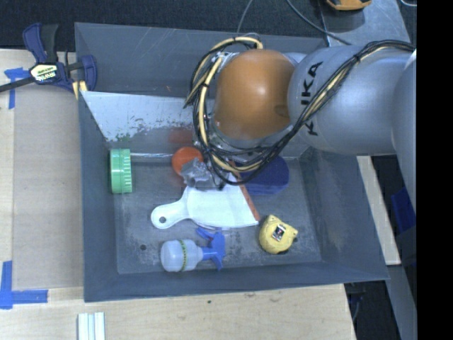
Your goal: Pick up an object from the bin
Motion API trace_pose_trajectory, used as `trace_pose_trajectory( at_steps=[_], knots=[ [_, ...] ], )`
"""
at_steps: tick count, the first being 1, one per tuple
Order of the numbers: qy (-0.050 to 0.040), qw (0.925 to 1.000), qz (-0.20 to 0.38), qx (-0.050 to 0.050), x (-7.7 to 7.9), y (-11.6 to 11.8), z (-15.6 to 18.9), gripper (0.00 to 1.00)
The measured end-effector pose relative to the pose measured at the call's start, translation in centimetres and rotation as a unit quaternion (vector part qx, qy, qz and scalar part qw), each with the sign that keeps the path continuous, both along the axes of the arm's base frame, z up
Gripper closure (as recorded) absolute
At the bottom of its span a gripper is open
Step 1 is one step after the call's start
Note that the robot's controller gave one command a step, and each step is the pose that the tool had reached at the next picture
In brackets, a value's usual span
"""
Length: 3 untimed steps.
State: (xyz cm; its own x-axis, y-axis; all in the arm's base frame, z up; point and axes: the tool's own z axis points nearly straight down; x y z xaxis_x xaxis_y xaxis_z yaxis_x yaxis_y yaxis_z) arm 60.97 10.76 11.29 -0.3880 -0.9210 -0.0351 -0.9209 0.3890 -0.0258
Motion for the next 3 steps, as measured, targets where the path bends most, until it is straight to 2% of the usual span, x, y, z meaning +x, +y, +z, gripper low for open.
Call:
trace_pose_trajectory(
  at_steps=[1, 2, 3],
  knots=[
    [-0.0024, 0.9985, -0.054, 0.004, 0.7, 1.1, 2.9, 1.00],
    [-0.0097, 0.9989, 0.046, 0.001, -1.0, 0.5, -0.5, 1.00],
    [-0.0176, 0.9941, 0.107, 0.002, 1.0, 8.2, 9.0, 1.00]
  ],
)
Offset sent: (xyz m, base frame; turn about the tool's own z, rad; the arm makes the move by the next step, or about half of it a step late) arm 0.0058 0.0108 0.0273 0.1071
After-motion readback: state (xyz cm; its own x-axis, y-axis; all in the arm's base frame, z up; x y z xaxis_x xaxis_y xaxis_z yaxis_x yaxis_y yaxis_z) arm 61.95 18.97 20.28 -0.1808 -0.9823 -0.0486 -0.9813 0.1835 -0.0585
